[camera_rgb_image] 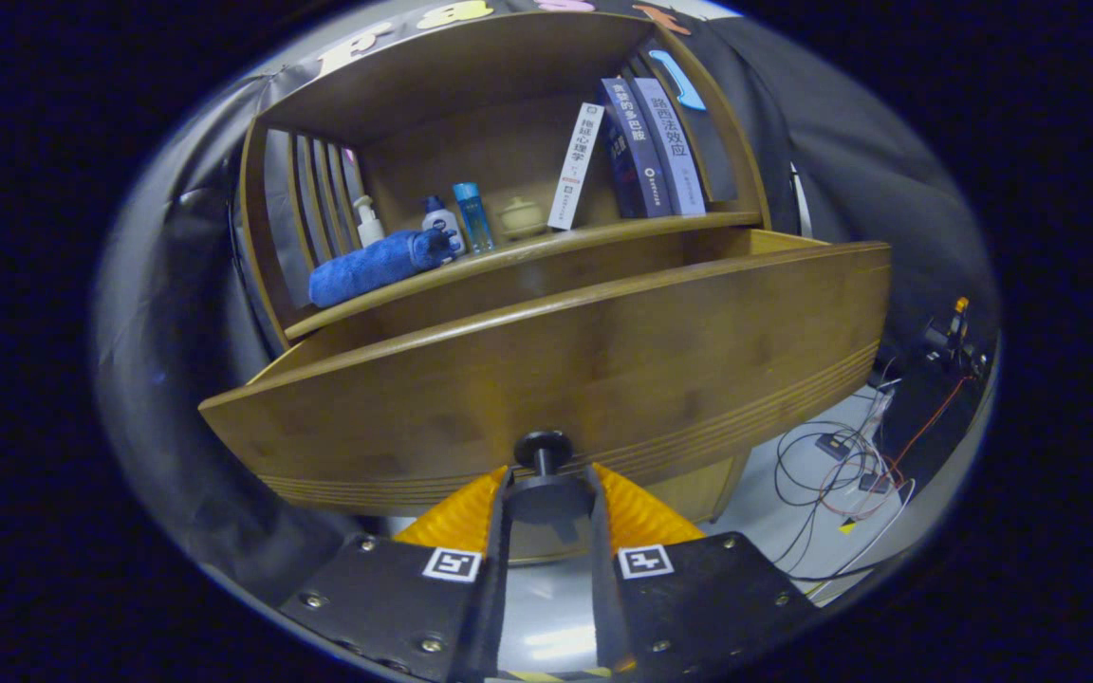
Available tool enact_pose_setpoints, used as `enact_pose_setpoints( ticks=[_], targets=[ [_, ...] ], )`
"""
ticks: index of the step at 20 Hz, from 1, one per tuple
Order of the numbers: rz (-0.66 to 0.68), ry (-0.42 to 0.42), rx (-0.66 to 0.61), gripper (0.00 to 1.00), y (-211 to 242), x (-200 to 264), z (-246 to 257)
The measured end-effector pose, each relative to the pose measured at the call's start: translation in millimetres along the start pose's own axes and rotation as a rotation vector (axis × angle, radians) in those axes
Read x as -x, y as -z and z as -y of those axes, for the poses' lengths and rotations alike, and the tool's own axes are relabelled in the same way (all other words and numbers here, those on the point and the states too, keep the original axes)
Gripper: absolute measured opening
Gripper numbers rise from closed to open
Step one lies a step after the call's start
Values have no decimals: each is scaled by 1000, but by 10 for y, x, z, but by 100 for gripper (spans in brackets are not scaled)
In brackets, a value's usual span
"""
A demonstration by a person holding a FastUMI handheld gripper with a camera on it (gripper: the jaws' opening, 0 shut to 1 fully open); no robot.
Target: Pull open the drawer, take out the items inside it, and place them on the countertop above the cabinet.
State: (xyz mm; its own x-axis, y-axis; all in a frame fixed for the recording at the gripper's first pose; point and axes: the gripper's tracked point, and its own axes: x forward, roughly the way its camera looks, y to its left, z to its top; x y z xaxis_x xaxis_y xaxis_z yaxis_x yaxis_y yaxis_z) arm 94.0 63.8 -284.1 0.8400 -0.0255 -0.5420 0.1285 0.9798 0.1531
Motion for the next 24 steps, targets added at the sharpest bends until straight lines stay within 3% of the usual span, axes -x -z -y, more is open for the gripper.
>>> enact_pose_setpoints(
  ticks=[4, 6, 7, 9, 14, 18, 24],
  targets=[
    [-6, 4, -24, 45, 4, -23, 41],
    [-13, 18, -52, 58, 25, -3, 105],
    [-11, 17, -59, 69, 27, 25, 88],
    [-2, 17, -62, 73, -40, 74, 96],
    [88, 73, -16, 73, -411, 322, 82],
    [183, 67, 22, 72, -803, 518, -97],
    [268, 69, 23, 72, -1414, 352, -269]
  ],
)
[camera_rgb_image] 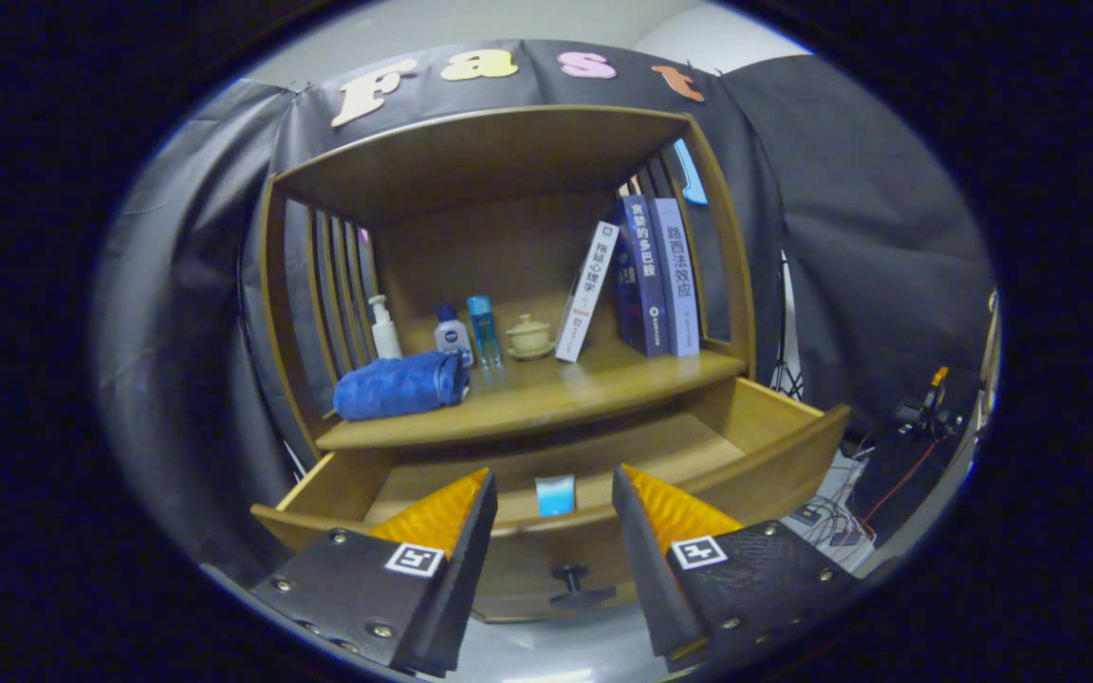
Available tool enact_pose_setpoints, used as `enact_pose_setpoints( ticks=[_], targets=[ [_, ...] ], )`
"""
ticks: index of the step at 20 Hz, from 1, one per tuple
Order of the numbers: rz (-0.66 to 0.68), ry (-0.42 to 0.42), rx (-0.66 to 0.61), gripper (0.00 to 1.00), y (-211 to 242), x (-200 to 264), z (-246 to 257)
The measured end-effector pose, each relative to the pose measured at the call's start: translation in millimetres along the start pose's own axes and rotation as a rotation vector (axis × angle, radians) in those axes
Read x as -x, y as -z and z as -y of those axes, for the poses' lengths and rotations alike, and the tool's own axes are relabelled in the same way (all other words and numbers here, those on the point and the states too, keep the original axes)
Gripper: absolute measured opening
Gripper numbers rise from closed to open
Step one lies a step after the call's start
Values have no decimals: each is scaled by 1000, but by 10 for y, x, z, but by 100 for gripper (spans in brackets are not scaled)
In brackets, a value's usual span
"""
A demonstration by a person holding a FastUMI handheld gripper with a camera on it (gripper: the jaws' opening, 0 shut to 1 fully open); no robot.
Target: Pull open the drawer, take out the items inside it, and place them on the countertop above the cabinet.
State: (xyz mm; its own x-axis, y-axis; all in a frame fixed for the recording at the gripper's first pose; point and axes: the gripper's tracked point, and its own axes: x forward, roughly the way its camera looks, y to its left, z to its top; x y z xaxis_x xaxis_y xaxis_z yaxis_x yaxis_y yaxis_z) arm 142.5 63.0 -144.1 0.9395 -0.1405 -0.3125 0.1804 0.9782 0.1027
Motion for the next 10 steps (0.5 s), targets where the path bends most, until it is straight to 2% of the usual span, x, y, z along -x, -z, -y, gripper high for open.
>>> enact_pose_setpoints(
  ticks=[5, 10],
  targets=[
    [-47, 61, -115, 73, -79, -355, 58],
    [-205, 121, -118, 72, 213, -642, 54]
  ],
)
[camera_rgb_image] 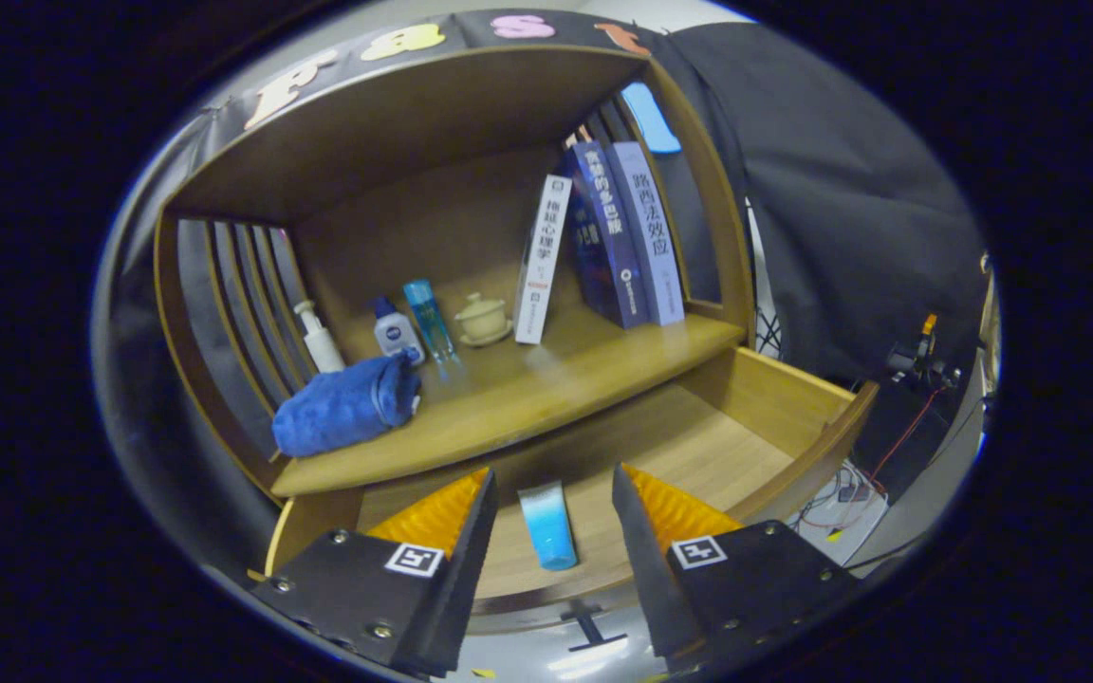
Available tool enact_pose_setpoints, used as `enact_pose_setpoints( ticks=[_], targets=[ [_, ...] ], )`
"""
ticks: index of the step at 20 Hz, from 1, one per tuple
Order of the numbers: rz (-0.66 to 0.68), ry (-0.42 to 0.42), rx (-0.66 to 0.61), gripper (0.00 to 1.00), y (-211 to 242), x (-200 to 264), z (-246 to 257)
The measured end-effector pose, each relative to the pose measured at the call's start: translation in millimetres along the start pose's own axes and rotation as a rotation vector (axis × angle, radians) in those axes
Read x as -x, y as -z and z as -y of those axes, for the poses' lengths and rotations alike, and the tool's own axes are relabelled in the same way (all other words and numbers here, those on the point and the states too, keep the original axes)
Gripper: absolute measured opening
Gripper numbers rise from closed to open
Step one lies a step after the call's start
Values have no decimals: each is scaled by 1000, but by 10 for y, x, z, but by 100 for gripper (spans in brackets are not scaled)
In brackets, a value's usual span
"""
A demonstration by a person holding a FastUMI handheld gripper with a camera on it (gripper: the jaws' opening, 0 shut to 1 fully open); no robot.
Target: Pull open the drawer, take out the items inside it, and place them on the countertop above the cabinet.
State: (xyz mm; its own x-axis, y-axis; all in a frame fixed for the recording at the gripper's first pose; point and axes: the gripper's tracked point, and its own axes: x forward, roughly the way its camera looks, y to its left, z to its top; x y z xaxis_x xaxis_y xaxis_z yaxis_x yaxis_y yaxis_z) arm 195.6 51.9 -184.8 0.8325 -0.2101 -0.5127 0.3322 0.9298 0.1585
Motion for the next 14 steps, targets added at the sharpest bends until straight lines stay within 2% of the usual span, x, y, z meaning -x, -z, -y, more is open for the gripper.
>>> enact_pose_setpoints(
  ticks=[3, 9, 14],
  targets=[
    [-88, 22, -23, 73, 113, -151, -54],
    [-162, 92, -140, 73, 138, -309, -39],
    [-237, 173, -78, 72, 205, -387, 110]
  ],
)
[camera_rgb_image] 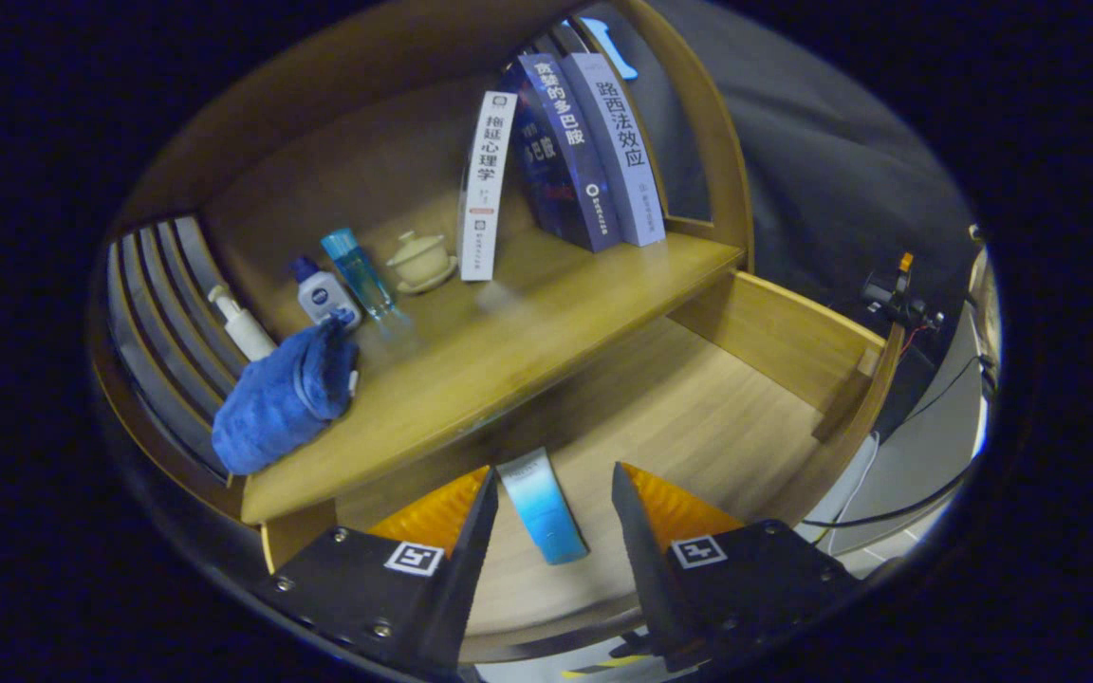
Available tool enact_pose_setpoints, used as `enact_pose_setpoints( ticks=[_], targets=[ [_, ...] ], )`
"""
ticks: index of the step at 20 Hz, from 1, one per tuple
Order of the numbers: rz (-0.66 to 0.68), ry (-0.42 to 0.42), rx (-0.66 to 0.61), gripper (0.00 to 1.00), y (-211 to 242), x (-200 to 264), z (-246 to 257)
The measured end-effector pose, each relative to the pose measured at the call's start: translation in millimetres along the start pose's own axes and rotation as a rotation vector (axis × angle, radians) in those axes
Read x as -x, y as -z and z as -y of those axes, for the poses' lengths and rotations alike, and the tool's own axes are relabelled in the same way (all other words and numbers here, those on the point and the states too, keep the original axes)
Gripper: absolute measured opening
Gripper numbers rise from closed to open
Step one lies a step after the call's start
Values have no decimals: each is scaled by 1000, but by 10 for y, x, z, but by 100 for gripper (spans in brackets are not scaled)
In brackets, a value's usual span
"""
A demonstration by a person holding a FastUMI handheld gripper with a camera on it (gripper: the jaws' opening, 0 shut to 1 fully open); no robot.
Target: Pull open the drawer, take out the items inside it, and place them on the countertop above the cabinet.
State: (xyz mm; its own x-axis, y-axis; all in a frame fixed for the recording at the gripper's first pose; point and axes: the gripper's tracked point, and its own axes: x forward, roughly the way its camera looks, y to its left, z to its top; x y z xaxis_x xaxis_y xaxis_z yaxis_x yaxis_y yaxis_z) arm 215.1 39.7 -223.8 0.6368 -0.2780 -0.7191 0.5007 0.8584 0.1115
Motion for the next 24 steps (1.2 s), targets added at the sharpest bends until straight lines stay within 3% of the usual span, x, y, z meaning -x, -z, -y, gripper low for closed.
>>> enact_pose_setpoints(
  ticks=[5, 12, 18, 24],
  targets=[
    [-69, 65, 69, 72, 42, -66, 103],
    [-178, 86, 189, 72, 168, -178, 18],
    [-230, 24, 242, 73, 301, -371, -251],
    [-377, 33, 285, 73, 574, -487, -245]
  ],
)
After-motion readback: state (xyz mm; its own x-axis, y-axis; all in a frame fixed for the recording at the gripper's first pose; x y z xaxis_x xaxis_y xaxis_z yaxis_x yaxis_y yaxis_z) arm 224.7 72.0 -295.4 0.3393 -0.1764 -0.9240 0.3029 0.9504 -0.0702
